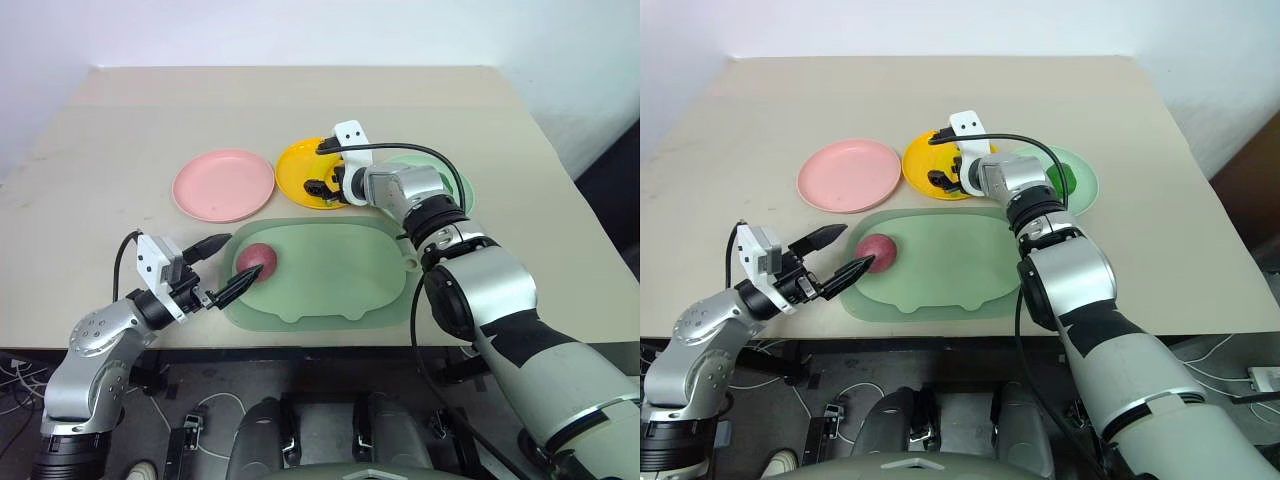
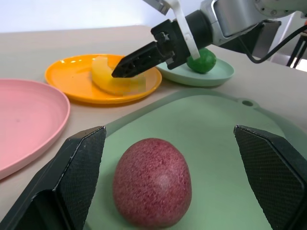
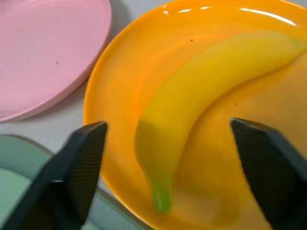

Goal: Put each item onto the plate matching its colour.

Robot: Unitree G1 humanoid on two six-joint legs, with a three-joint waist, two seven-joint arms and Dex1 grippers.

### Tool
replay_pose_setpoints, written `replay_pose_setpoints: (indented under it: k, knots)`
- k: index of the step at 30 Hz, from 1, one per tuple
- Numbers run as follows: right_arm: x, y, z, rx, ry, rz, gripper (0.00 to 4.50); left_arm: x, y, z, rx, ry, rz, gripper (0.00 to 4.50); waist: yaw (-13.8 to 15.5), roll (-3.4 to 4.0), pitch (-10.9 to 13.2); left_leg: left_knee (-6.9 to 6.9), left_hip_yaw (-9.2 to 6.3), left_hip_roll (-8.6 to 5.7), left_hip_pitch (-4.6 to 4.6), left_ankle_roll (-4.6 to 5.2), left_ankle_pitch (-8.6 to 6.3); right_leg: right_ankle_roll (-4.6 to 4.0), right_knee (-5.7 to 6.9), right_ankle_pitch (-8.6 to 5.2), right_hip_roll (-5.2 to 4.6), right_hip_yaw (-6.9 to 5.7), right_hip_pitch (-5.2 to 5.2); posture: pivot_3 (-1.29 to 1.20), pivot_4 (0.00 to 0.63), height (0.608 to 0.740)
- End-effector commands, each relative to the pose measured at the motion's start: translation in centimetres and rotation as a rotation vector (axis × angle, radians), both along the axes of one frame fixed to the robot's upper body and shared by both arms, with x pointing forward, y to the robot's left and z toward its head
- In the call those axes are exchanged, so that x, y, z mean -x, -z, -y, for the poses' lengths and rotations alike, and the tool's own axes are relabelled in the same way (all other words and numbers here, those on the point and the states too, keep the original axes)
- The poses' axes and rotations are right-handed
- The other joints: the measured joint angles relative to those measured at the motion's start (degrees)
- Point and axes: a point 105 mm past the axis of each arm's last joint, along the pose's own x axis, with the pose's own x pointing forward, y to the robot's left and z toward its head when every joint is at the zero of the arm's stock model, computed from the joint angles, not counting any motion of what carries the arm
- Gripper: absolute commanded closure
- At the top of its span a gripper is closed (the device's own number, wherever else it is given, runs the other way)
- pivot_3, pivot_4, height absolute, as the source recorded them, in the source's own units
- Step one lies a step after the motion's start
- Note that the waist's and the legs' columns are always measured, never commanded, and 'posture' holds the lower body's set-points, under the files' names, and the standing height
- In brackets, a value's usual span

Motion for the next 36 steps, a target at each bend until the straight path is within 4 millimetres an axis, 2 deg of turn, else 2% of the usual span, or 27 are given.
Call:
replay_pose_setpoints:
  k: [1,3,6,11,15,19,23,33,36]
  knots:
    - [0.2,-3.7,-0.6,-0.07,-0.074,0.123,0.27,0.4,-1.2,0.1,0.003,0.001,0.048,0.0,0.03,0.0,0.0,0.0,0.0,0.0,0.0,0.0,0.0,0.0,0.0,0.0,0.0,0.0,0.0,0.0,0.15,0.695]
    - [0.9,-4.4,-0.4,-0.12,-0.107,0.168,0.27,0.4,-1.2,0.3,0.011,0.0,0.044,0.0,0.09,-0.02,-0.02,0.0,-0.03,0.0,0.0,0.0,0.0,0.0,0.0,0.0,-0.01,0.01,0.0,0.0,0.15,0.695]
    - [3.2,-5.3,0.1,-0.196,-0.164,0.242,0.27,0.3,-1.0,0.6,0.027,-0.01,0.031,0.0,0.33,-0.05,-0.04,0.03,-0.09,-0.01,0.0,0.0,0.0,0.0,0.0,0.0,-0.04,0.0,0.05,0.0,0.15,0.695]
    - [8.5,-5.2,1.0,-0.259,-0.259,0.307,0.27,0.0,-0.9,1.1,0.036,-0.049,0.034,0.0,0.22,-0.04,-0.03,0.04,-0.17,-0.01,0.01,0.0,0.0,0.01,0.02,0.01,-0.03,-0.01,0.07,0.0,0.15,0.695]
    - [11.0,-4.7,1.6,-0.258,-0.302,0.317,0.27,-0.4,-0.8,1.3,0.043,-0.076,0.015,0.0,0.12,-0.05,-0.04,0.04,-0.17,-0.01,0.09,-0.03,0.01,0.0,0.09,0.01,-0.01,0.0,0.09,0.0,0.15,0.695]
    - [11.1,-3.6,2.9,-0.199,-0.261,0.303,0.27,-0.4,-0.5,1.8,0.056,-0.057,-0.001,0.0,0.17,-0.07,-0.05,0.05,-0.17,-0.02,0.11,-0.03,0.01,-0.01,0.1,0.02,-0.03,0.0,0.13,0.0,0.15,0.695]
    - [10.7,-3.2,3.9,-0.18,-0.216,0.293,0.27,-1.3,0.0,1.5,0.02,-0.105,-0.014,0.0,0.25,-0.07,-0.05,0.06,-0.17,-0.04,0.11,-0.02,0.02,-0.01,0.11,0.02,-0.03,0.0,0.12,0.0,0.15,0.695]
    - [10.5,-3.1,4.8,-0.177,-0.162,0.282,0.27,-1.9,1.0,1.0,-0.046,-0.047,-0.082,0.0,0.23,-0.07,-0.05,0.06,-0.16,-0.05,0.11,-0.02,0.02,-0.01,0.11,0.02,-0.02,0.0,0.12,0.0,0.15,0.695]
    - [10.6,-2.9,5.1,-0.173,-0.149,0.282,0.27,-2.8,0.9,0.9,-0.068,-0.038,-0.073,0.0,0.53,-0.08,-0.05,0.07,-0.16,-0.05,0.11,-0.02,0.02,-0.01,0.11,0.02,-0.02,0.0,0.12,0.0,0.15,0.695]
